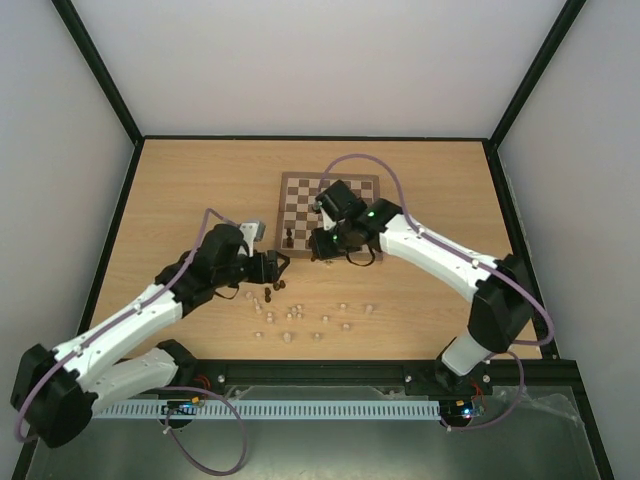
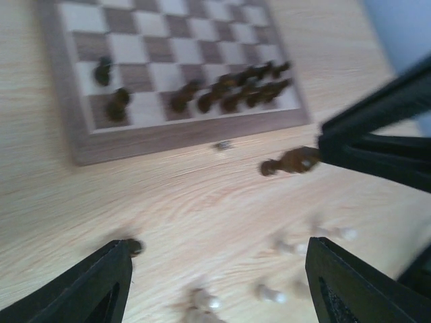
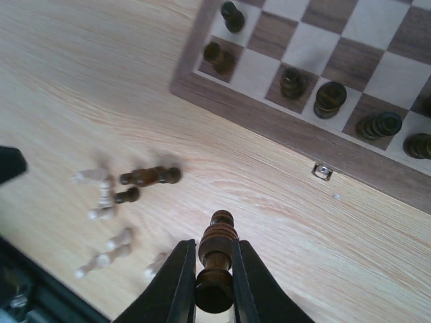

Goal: Set up the chess pieces on the board
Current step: Pick up the chess piece at the center of the board.

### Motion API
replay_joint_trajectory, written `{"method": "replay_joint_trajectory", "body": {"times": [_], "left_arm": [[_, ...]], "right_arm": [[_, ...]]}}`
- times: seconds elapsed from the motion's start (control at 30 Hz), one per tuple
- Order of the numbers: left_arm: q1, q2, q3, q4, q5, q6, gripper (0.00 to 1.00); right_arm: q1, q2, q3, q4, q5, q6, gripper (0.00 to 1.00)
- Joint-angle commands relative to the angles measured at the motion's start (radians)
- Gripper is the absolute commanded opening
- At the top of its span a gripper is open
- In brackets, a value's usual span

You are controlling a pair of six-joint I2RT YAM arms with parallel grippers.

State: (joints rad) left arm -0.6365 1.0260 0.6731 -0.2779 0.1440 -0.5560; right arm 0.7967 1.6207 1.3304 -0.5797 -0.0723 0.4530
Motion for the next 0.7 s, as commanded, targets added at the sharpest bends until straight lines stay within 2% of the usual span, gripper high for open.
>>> {"method": "replay_joint_trajectory", "body": {"times": [0.0,0.23,0.43,0.6,0.67], "left_arm": [[-0.005,-0.136,-0.043,0.188,0.217,-0.009,0.74],[-0.004,-0.3,-0.071,0.385,0.412,-0.108,0.75],[-0.002,-0.338,-0.092,0.514,0.487,-0.182,0.72],[0.0,-0.341,-0.111,0.621,0.522,-0.251,0.7],[0.004,-0.347,-0.11,0.641,0.53,-0.269,0.7]], "right_arm": [[-0.045,-0.105,0.043,-0.043,-0.13,-0.013,0.12],[-0.104,-0.27,0.033,0.062,-0.355,0.027,0.13],[-0.135,-0.391,0.0,0.213,-0.537,0.112,0.13],[-0.153,-0.42,0.003,0.243,-0.598,0.147,0.13],[-0.168,-0.43,-0.028,0.288,-0.674,0.173,0.13]]}}
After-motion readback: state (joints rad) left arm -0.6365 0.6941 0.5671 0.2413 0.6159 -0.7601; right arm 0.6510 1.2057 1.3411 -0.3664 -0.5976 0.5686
